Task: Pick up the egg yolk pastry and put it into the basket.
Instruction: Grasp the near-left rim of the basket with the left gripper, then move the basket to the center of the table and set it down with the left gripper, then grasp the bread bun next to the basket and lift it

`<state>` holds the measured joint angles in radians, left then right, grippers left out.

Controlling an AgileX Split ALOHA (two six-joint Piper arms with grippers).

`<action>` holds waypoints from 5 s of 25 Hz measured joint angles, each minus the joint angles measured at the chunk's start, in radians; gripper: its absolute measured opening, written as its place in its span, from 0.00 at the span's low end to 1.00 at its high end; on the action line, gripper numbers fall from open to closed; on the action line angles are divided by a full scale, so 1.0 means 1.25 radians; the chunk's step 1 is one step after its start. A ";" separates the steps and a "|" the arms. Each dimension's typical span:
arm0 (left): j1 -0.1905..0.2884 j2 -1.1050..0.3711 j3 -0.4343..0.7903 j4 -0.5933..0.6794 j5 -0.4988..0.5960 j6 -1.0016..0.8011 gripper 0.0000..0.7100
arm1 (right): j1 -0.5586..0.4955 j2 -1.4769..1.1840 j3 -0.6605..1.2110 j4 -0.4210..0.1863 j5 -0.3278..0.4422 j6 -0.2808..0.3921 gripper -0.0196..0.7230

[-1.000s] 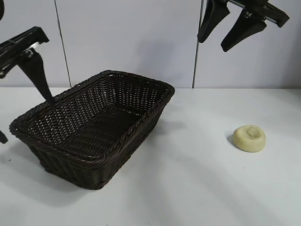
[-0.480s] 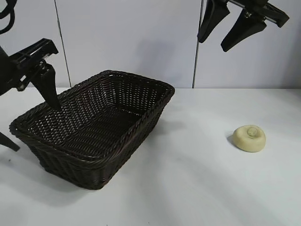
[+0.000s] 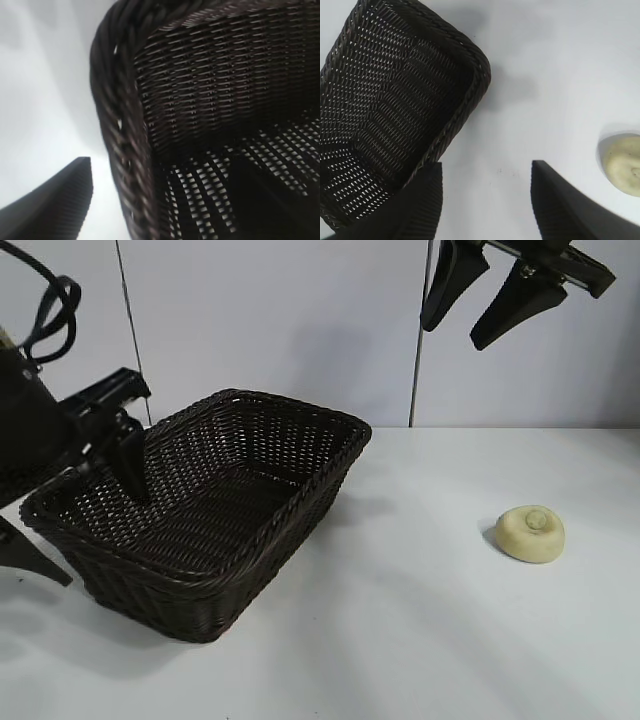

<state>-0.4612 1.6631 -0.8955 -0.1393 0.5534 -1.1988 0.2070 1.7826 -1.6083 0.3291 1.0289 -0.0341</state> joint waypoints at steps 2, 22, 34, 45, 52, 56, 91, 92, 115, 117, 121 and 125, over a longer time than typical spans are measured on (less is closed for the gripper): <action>0.000 0.029 0.000 0.000 -0.016 0.000 0.76 | 0.000 0.000 0.000 0.000 0.000 0.000 0.56; 0.000 0.069 -0.001 -0.004 -0.035 -0.002 0.14 | 0.000 0.000 0.000 0.000 0.000 0.000 0.56; 0.018 0.060 -0.076 -0.013 0.059 0.076 0.14 | 0.000 0.000 0.000 -0.006 0.001 0.000 0.56; 0.156 0.059 -0.152 -0.221 0.199 0.561 0.14 | 0.000 0.000 0.000 -0.009 0.001 0.000 0.56; 0.189 0.059 -0.252 -0.210 0.319 0.767 0.14 | 0.000 0.000 0.000 -0.009 0.001 0.000 0.56; 0.189 0.059 -0.312 -0.205 0.355 0.846 0.14 | 0.000 0.000 0.000 -0.009 0.001 0.000 0.56; 0.182 0.386 -0.574 -0.263 0.478 1.083 0.14 | 0.000 0.000 0.000 -0.007 0.003 0.009 0.56; 0.182 0.394 -0.574 -0.265 0.475 1.083 0.14 | 0.000 0.000 0.000 -0.007 0.003 0.009 0.56; 0.182 0.418 -0.577 -0.309 0.440 1.085 0.68 | 0.000 0.000 0.000 -0.006 0.006 0.009 0.56; 0.182 0.406 -0.577 -0.293 0.441 1.085 0.70 | 0.000 0.000 0.000 -0.006 0.006 0.009 0.56; 0.182 0.359 -0.577 -0.244 0.456 1.080 0.71 | 0.000 0.000 0.000 -0.006 0.006 0.009 0.56; 0.182 0.295 -0.577 -0.205 0.466 1.078 0.71 | 0.000 0.000 0.000 -0.006 0.006 0.009 0.56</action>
<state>-0.2335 2.0316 -1.6172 -0.3955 1.1356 0.1483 0.2070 1.7826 -1.6083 0.3211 1.0360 -0.0224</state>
